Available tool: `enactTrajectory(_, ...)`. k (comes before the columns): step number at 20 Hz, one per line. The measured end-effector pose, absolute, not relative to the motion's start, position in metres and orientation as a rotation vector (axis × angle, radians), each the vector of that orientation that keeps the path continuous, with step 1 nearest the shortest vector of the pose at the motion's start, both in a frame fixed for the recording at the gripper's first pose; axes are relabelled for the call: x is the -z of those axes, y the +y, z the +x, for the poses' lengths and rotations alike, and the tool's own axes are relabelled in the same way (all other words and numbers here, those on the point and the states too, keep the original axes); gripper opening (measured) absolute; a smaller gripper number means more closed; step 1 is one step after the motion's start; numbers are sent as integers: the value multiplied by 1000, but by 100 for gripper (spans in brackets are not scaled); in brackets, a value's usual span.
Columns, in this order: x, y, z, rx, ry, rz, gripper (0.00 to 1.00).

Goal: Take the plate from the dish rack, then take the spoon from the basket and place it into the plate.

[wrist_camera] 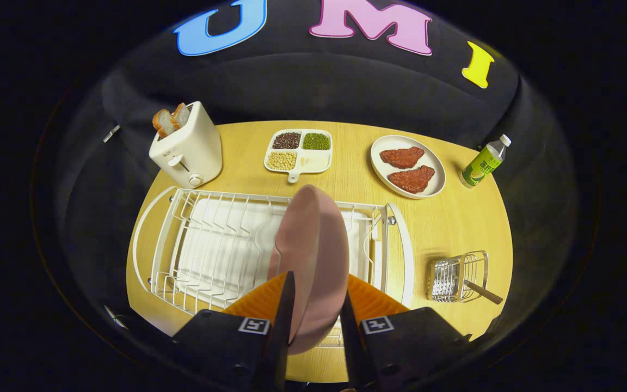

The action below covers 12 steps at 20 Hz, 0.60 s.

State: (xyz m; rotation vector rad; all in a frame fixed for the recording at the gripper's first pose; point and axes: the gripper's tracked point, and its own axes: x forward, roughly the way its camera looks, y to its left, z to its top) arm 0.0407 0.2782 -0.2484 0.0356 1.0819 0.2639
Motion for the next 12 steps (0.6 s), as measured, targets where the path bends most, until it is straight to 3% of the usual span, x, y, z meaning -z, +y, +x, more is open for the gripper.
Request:
enactTrajectory(7,254,268,33,-153,1224,36,33)
enactTrajectory(12,243,264,40,-146,1200,-24,30)
